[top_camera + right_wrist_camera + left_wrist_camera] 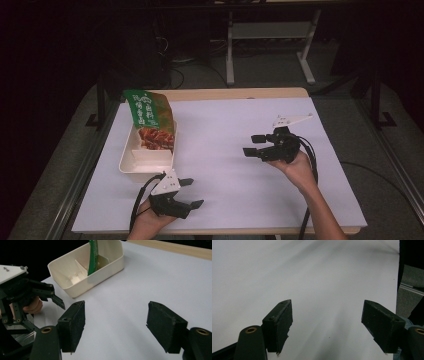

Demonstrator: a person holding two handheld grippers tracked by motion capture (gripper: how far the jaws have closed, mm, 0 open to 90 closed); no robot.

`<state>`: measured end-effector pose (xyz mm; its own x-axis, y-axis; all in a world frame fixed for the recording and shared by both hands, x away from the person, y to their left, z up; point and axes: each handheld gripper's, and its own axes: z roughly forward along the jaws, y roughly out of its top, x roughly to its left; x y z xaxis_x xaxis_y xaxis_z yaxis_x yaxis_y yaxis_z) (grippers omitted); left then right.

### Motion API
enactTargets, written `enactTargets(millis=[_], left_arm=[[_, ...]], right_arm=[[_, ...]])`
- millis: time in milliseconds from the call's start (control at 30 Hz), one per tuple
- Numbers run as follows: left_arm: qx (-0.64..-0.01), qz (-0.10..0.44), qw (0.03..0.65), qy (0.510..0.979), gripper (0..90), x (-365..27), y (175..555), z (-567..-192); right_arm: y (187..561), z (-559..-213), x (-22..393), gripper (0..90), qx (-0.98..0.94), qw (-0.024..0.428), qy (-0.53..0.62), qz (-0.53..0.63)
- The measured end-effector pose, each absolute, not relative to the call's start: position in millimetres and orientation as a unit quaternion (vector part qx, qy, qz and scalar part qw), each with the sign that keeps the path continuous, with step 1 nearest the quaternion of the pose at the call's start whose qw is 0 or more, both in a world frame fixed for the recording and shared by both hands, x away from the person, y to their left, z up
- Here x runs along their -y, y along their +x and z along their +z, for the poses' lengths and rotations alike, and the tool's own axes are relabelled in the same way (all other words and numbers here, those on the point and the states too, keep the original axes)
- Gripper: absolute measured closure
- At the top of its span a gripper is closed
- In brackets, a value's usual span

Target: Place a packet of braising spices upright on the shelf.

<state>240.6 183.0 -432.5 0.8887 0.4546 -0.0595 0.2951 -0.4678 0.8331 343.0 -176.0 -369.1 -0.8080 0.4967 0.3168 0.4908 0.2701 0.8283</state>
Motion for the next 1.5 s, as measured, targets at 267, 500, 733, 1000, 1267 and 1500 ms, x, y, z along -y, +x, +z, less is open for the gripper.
enactTargets(millis=[267, 500, 733, 1000, 1267, 1500], left_arm=[[-0.218, 0.086, 0.465, 0.854, 24.2, -183, 242, -433], [-0.220, 0.086, 0.465, 0.853, 24.2, -183, 242, -432], [-0.221, 0.087, 0.466, 0.852, 24.2, -184, 242, -432], [-0.221, 0.087, 0.466, 0.853, 24.2, -184, 241, -431], [-0.222, 0.087, 0.465, 0.852, 24.2, -184, 241, -432], [-0.222, 0.087, 0.466, 0.852, 24.1, -185, 241, -431]], right_arm=[[333, -381, 182, 29.8, -0.796, -0.002, 0.313, 0.519], [327, -385, 185, 29.5, -0.795, -0.002, 0.314, 0.519], [319, -391, 191, 29.0, -0.798, -0.006, 0.319, 0.511], [310, -402, 198, 29.3, -0.799, -0.006, 0.326, 0.506], [303, -410, 206, 29.2, -0.798, -0.006, 0.334, 0.502], [297, -417, 210, 29.0, -0.798, -0.009, 0.338, 0.499]])
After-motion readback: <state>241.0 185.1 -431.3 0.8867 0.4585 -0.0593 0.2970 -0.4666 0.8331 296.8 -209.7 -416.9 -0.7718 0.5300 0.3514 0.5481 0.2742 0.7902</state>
